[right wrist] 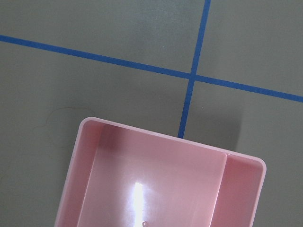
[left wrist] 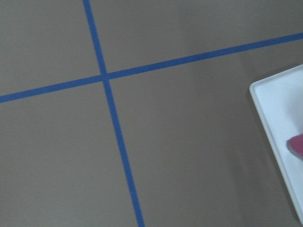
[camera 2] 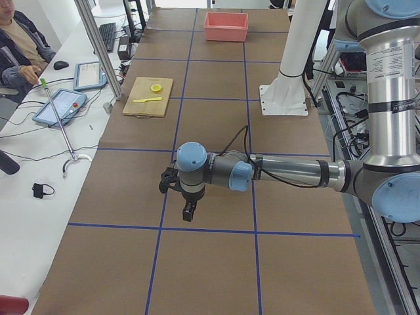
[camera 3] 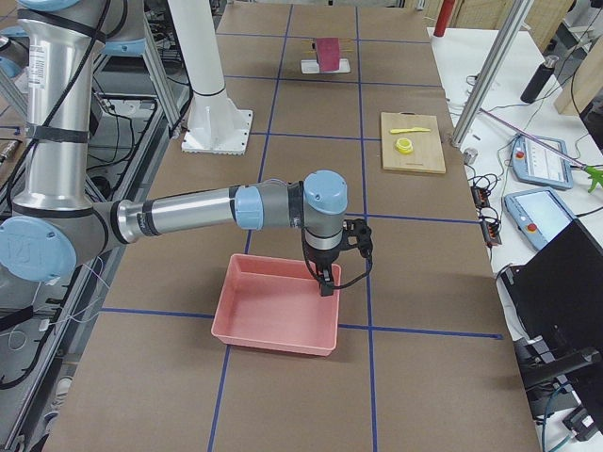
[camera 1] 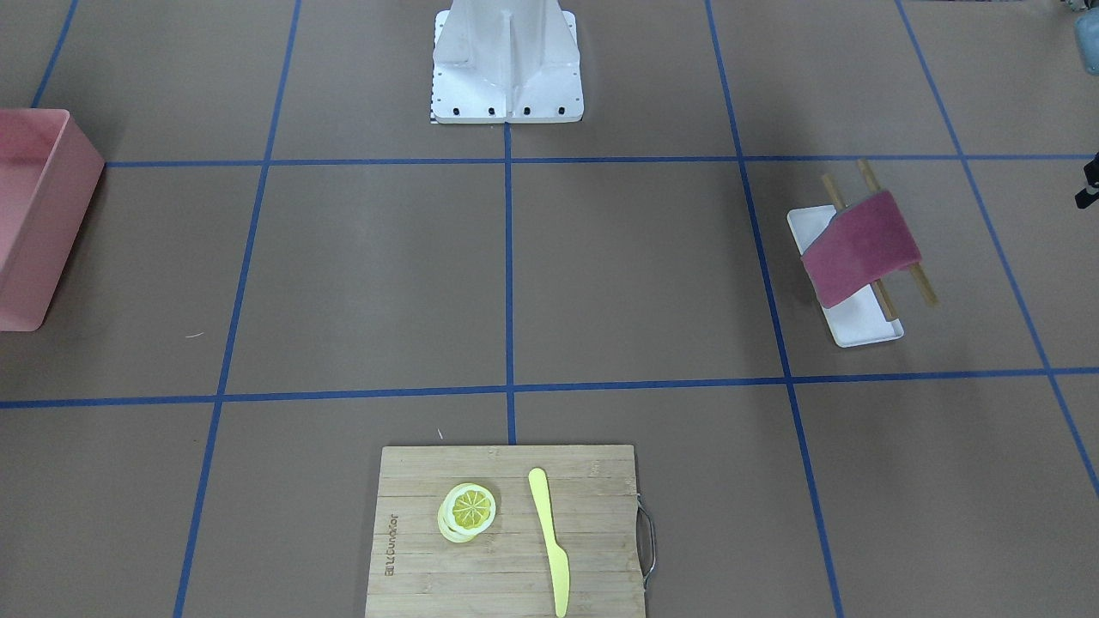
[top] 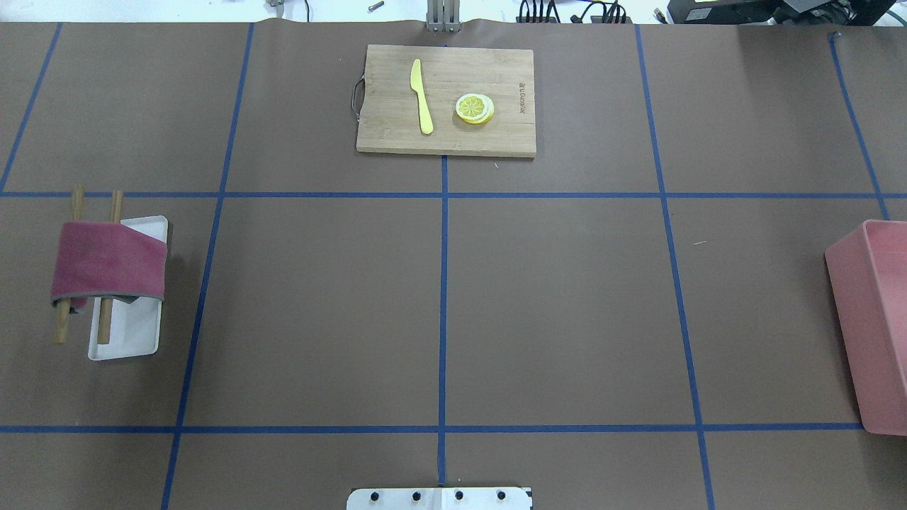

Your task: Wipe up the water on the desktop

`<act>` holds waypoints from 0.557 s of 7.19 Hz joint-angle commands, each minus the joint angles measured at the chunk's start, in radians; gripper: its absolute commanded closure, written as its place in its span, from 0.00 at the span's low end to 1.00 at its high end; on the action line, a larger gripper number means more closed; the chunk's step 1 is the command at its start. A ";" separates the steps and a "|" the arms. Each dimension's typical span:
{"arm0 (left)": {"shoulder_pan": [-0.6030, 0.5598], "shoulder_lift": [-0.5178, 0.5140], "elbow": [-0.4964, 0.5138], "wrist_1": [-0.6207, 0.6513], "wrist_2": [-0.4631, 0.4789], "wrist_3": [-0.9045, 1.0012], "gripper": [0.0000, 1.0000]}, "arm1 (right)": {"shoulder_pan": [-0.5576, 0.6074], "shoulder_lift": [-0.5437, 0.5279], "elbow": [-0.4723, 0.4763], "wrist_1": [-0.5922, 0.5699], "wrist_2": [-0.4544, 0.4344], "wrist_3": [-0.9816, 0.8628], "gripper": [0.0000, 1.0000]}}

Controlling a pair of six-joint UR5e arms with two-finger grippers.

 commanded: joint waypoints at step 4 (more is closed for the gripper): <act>0.007 0.043 -0.081 -0.049 -0.025 0.014 0.02 | 0.001 -0.008 0.004 0.001 0.024 0.000 0.00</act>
